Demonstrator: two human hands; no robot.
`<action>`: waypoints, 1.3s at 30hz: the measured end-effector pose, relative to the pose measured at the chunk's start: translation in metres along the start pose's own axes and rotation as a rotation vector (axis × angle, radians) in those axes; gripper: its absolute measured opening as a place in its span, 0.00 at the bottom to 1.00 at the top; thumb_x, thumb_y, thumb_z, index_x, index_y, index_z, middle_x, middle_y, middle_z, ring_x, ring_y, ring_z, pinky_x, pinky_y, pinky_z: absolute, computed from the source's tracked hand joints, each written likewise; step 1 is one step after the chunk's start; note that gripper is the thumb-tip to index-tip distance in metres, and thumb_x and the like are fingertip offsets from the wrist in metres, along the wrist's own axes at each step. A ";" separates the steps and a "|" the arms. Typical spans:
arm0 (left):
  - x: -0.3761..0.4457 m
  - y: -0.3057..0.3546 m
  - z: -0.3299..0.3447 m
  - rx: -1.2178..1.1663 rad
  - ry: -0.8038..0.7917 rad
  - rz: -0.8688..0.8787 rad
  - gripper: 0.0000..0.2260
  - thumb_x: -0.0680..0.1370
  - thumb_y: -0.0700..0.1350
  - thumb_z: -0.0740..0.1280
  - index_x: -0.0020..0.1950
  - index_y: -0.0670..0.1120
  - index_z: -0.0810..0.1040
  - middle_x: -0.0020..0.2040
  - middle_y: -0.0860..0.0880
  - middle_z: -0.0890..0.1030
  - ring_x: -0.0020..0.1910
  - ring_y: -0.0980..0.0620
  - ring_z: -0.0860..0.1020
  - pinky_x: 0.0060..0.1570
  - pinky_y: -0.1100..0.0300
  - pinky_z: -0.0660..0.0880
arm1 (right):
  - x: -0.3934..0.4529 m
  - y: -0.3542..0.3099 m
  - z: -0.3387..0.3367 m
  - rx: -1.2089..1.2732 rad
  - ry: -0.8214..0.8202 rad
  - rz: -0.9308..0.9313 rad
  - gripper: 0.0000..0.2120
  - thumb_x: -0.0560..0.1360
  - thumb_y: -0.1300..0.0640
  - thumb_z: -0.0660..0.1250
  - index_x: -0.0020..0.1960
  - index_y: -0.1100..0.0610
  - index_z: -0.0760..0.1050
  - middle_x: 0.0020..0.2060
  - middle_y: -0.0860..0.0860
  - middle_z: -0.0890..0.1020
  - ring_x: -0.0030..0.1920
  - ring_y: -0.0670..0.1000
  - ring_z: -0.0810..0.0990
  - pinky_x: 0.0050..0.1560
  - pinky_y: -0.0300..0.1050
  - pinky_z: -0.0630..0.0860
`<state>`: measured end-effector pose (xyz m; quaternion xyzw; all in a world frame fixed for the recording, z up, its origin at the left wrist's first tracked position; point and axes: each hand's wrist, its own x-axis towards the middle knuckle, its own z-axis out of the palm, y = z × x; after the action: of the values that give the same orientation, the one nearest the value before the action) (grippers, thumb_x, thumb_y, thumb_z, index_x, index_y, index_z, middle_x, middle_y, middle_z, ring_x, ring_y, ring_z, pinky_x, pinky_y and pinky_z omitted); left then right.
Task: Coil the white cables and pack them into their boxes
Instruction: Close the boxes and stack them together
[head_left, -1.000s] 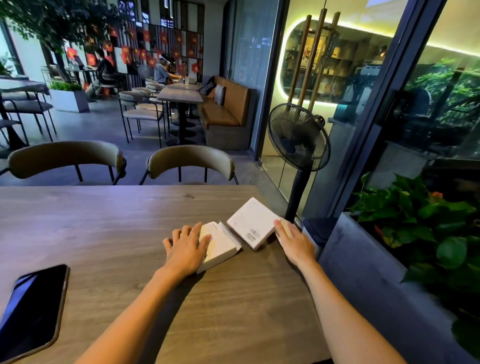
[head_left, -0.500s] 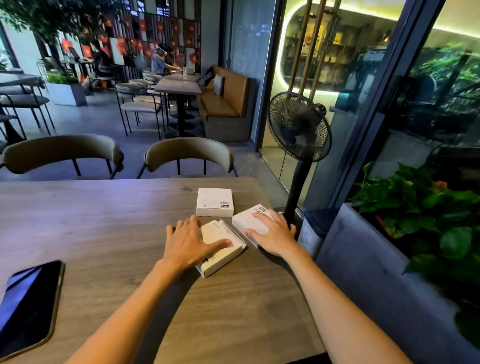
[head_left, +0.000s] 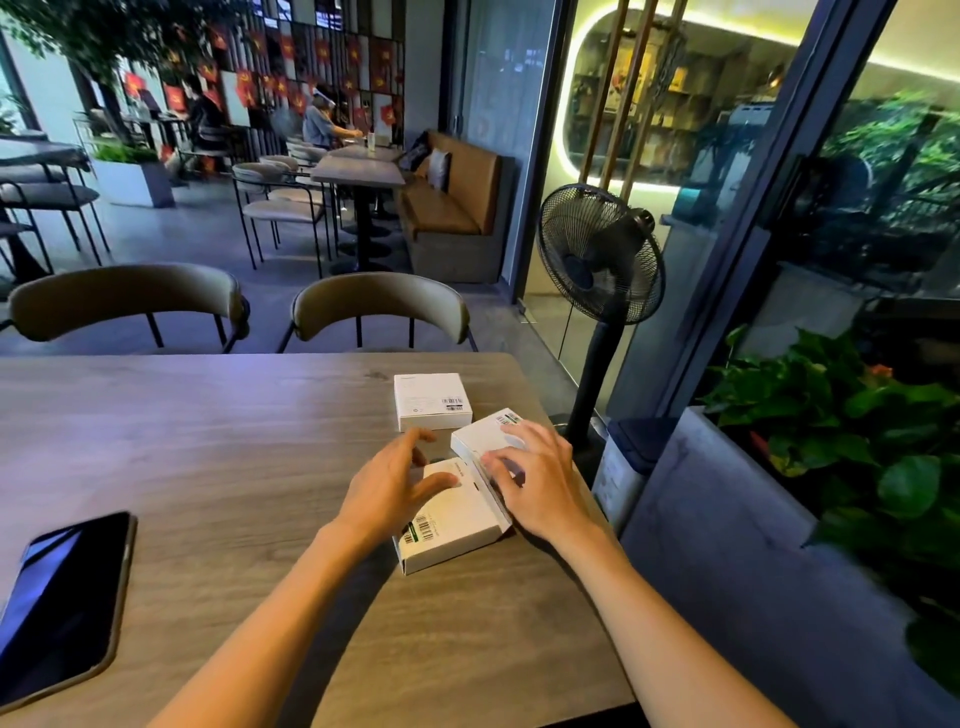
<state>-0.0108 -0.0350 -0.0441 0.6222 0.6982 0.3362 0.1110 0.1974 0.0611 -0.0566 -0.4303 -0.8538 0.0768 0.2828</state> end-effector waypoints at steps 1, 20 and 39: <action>-0.001 0.000 0.001 0.040 0.004 0.004 0.26 0.76 0.64 0.67 0.71 0.55 0.70 0.60 0.55 0.76 0.53 0.58 0.77 0.48 0.64 0.78 | -0.003 -0.001 0.003 -0.027 0.008 -0.010 0.28 0.79 0.31 0.53 0.58 0.45 0.85 0.73 0.44 0.74 0.75 0.50 0.65 0.71 0.49 0.61; -0.029 -0.011 0.001 0.040 0.148 -0.031 0.07 0.82 0.57 0.64 0.53 0.55 0.75 0.59 0.56 0.80 0.58 0.56 0.75 0.58 0.58 0.62 | -0.023 -0.065 -0.005 0.317 -0.104 0.116 0.18 0.82 0.43 0.65 0.49 0.57 0.85 0.45 0.49 0.83 0.44 0.46 0.79 0.40 0.37 0.74; -0.029 0.009 0.016 -0.528 0.187 0.053 0.31 0.77 0.57 0.68 0.76 0.56 0.58 0.61 0.54 0.64 0.60 0.51 0.77 0.51 0.60 0.83 | -0.002 -0.075 -0.043 0.751 0.034 0.316 0.07 0.75 0.53 0.76 0.52 0.52 0.88 0.49 0.45 0.88 0.48 0.46 0.86 0.44 0.41 0.82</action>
<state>0.0114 -0.0576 -0.0581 0.5562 0.5771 0.5652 0.1954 0.1699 0.0083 0.0064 -0.4244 -0.6848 0.4186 0.4192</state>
